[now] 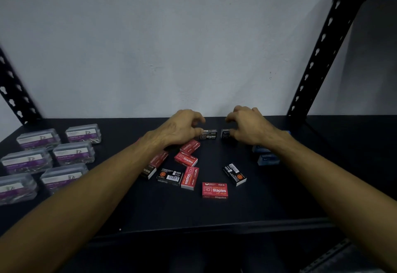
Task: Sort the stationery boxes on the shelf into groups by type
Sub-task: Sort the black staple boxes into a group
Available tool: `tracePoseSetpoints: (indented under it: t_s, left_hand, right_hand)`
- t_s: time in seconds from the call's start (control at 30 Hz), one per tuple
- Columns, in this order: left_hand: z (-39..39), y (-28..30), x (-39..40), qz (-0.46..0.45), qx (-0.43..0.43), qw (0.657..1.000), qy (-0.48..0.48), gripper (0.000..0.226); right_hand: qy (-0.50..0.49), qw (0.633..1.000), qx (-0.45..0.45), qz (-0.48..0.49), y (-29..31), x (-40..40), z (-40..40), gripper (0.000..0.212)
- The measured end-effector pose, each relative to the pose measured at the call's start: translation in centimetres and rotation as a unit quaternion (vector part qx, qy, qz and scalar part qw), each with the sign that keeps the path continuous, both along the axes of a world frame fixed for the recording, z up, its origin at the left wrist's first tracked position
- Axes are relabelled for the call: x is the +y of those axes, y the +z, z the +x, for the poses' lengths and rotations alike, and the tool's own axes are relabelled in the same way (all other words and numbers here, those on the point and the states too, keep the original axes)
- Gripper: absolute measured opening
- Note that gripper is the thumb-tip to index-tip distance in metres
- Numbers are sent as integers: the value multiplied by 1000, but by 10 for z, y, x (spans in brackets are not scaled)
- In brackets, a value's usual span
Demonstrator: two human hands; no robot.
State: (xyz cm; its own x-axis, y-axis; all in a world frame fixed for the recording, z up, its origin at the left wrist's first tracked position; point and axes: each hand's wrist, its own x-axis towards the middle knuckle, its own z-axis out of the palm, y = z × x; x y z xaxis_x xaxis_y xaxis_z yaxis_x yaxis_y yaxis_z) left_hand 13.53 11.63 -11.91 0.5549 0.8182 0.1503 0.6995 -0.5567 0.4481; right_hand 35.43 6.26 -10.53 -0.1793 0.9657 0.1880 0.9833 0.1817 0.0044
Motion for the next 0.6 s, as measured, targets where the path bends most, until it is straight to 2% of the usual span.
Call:
tracePoseSetpoints:
  t_s: [0.33, 0.6]
  left_hand:
    - [-55, 13, -51, 1, -1, 1000, 15, 28]
    - [-74, 6, -94, -8, -12, 1000, 21, 25]
  right_hand:
    - [-3, 999, 46, 4, 8, -69, -33, 22]
    - [-48, 995, 89, -7, -9, -112, -55, 20]
